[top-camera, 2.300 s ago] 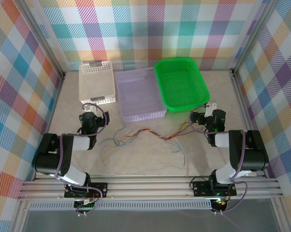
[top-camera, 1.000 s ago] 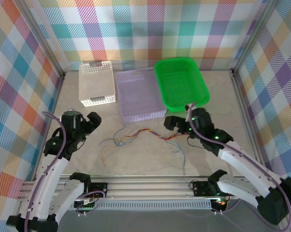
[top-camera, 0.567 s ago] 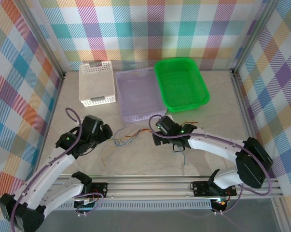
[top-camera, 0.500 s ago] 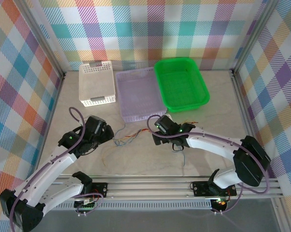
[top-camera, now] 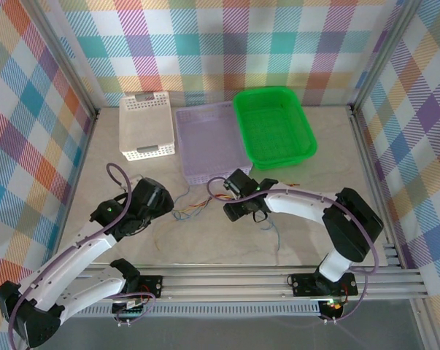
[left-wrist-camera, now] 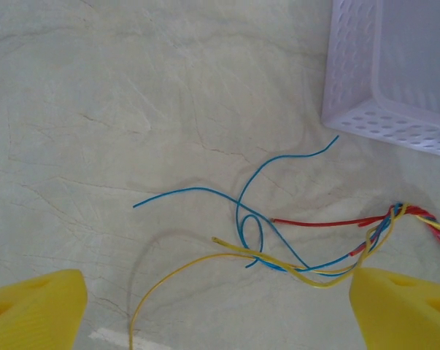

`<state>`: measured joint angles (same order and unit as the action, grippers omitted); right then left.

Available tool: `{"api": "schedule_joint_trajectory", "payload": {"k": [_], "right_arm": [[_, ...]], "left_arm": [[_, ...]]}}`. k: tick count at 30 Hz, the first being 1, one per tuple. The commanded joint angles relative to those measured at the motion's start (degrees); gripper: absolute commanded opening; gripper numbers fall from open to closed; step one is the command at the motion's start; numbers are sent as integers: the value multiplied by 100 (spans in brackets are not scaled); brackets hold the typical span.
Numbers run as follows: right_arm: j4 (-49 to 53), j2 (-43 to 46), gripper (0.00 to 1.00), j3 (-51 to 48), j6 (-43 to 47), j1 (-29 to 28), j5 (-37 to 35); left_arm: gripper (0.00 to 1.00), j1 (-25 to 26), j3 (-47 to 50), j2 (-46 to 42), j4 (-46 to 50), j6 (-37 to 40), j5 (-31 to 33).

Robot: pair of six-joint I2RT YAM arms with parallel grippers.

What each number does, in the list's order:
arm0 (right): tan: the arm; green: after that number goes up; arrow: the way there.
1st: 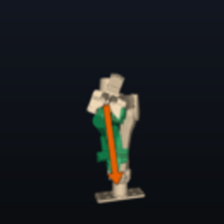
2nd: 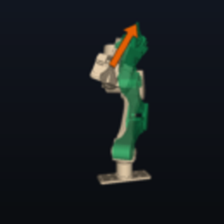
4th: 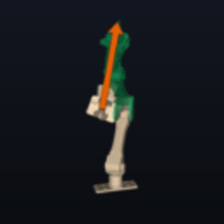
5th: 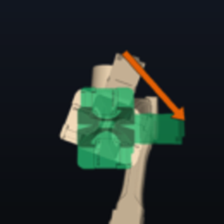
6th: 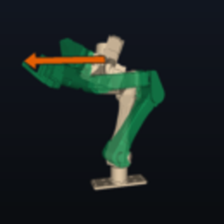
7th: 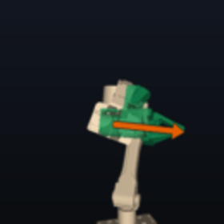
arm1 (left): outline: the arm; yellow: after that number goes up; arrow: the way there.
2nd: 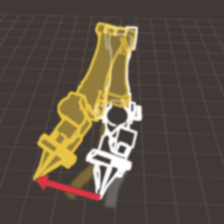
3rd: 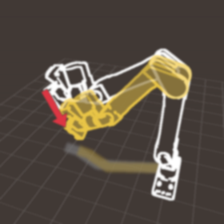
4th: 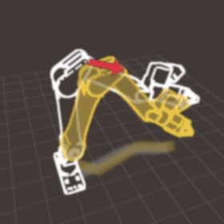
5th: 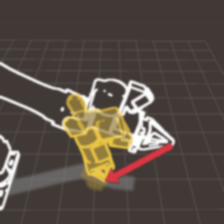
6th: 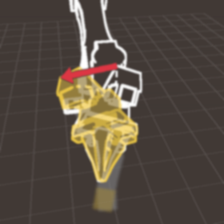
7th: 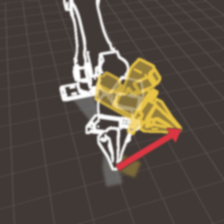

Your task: Untangle the cables

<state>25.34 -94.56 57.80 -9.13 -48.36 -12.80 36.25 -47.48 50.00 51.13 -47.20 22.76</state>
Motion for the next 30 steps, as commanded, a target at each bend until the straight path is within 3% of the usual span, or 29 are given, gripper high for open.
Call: {"api": "schedule_joint_trajectory", "payload": {"k": [1, 12, 17, 30], "right_arm": [[16, -192, 76, 178, 141, 237, 472], [1, -751, 67, 250, 211, 608, 860], [1, -986, 56, 215, 174, 600, 1164], [200, -1408, 0, 353, 341, 388, 1710]], "left_arm": [[92, 80, -161, -172, 186, -131, 68], [92, 119, -42, -175, 107, -202, 9], [92, 137, -51, -173, 94, -203, 25], [92, 171, -42, -273, -6, -288, -179]]}}
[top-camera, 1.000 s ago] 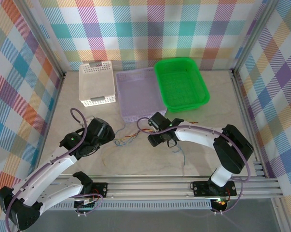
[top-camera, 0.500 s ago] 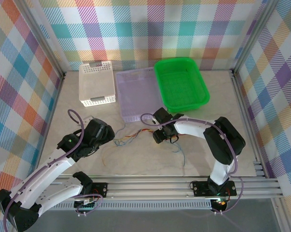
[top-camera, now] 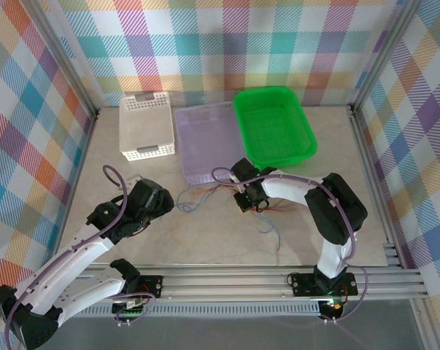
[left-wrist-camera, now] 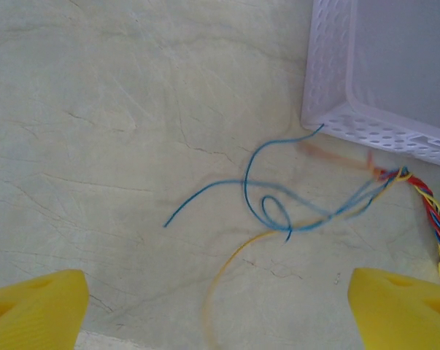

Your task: Untangle the cables

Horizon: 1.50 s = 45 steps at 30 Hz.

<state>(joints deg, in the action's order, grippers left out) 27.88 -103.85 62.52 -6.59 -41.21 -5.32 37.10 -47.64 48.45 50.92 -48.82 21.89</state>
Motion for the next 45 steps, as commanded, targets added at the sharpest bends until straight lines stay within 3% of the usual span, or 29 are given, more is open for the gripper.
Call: {"api": "schedule_joint_trajectory", "payload": {"k": [1, 12, 20, 29, 45], "right_arm": [[-44, -427, 0, -117, 138, -379, 963], [-483, 960, 0, -521, 612, -813, 1375], [-212, 1702, 0, -223, 624, -889, 1611], [328, 2044, 0, 388, 622, -1151, 1782], [536, 2534, 0, 357, 738, -1240, 2456]], "left_arm": [[92, 94, -18, -149, 2, -147, -117], [91, 303, 115, -563, -322, -584, -584], [89, 909, -17, -522, -700, -1012, -659], [89, 2026, -446, 304, -864, -1267, 160], [93, 2143, -604, 346, -609, -1371, 1563]]}}
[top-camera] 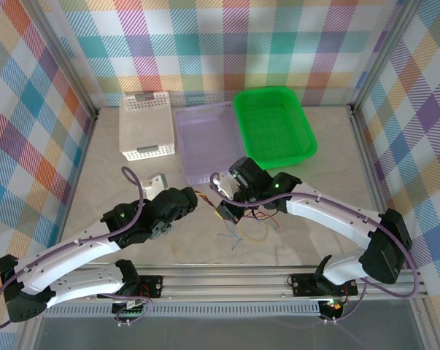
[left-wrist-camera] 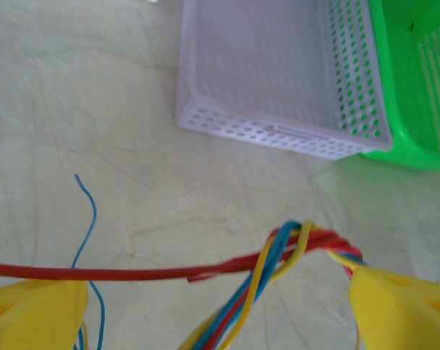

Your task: Untangle the cables

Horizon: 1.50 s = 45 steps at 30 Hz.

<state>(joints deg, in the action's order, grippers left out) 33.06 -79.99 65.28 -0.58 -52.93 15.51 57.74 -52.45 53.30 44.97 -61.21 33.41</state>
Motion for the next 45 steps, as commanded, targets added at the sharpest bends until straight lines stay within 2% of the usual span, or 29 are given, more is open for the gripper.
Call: {"api": "schedule_joint_trajectory", "payload": {"k": [1, 4, 8, 16, 20, 26, 28, 35, 45], "right_arm": [[21, 159, 0, 82, 138, -75, 391], [36, 197, 0, 66, 138, -75, 360], [38, 238, 0, 47, 142, -77, 177], [138, 144, 0, 94, 120, -77, -105], [142, 35, 0, 208, 34, -77, -200], [205, -173, 0, 484, -172, -27, -378], [237, -226, 0, 607, -268, 1, -371], [136, -272, 0, 770, -441, 19, -264], [-87, 153, 0, 530, -504, 19, 46]], "left_arm": [[93, 82, -82, -180, -136, -120, 402], [95, 80, -45, -258, -364, -65, 367], [96, 75, -293, -277, -155, 111, 441], [96, 72, -1578, -364, 1132, 371, 1365], [95, 80, -2240, 3, 1907, -153, 1657], [94, 147, -1647, -90, 760, -780, 856], [94, 288, -1398, -106, 368, -1062, 785], [95, 1003, -1421, 521, 91, -1844, 1244], [96, 1074, -951, 601, 114, -2719, 1674]]}}
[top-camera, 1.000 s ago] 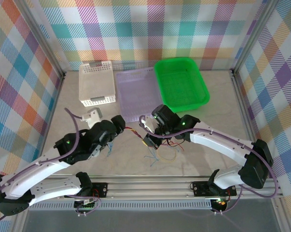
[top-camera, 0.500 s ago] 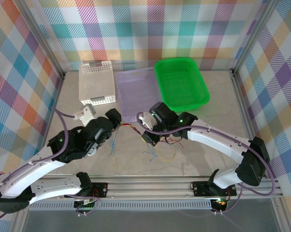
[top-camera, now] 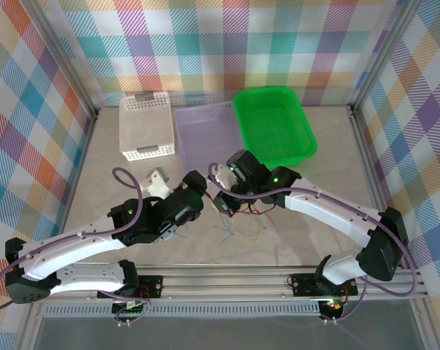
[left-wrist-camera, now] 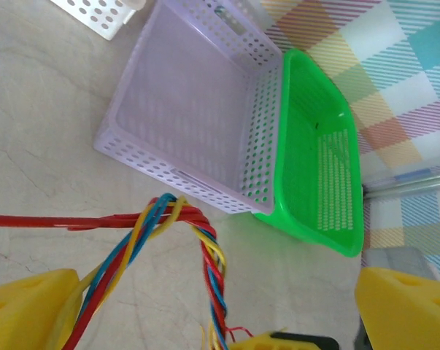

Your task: Untangle the cables

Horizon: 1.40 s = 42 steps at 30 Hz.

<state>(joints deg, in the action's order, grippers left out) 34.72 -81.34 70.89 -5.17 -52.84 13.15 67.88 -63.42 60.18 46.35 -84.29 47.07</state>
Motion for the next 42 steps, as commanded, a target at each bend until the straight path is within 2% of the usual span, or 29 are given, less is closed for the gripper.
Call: {"api": "schedule_joint_trajectory", "payload": {"k": [1, 5, 11, 15, 22, 27, 32, 37, 42], "right_arm": [[-247, 323, 0, -32, -45, 10, 301], [-133, 369, 0, -80, -3, 10, 74], [25, 271, 0, -34, -133, 52, -381], [95, 176, 0, 25, -314, 321, -450], [359, 166, 0, 154, -561, 1135, -297], [489, 238, 0, 324, -662, 1364, -212], [490, 111, 0, 565, -875, 1364, 103], [376, 107, 0, 536, -964, 1338, 379], [225, 197, 0, 452, -941, 1188, 639]], "left_arm": [[96, 61, 171, -91, 7, -437, 346], [96, 63, -43, -327, 662, -465, 775], [96, 57, -681, -769, 1524, -44, 1320], [96, 57, -1005, -906, 1680, 316, 1319], [96, 59, -1419, -929, 2003, 633, 1037], [95, 55, -1173, -864, 1527, 669, 447], [94, 118, -971, -339, 676, 535, -341], [95, 532, -809, -46, -163, 268, -209], [96, 610, -923, 326, -518, 124, -110]]}}
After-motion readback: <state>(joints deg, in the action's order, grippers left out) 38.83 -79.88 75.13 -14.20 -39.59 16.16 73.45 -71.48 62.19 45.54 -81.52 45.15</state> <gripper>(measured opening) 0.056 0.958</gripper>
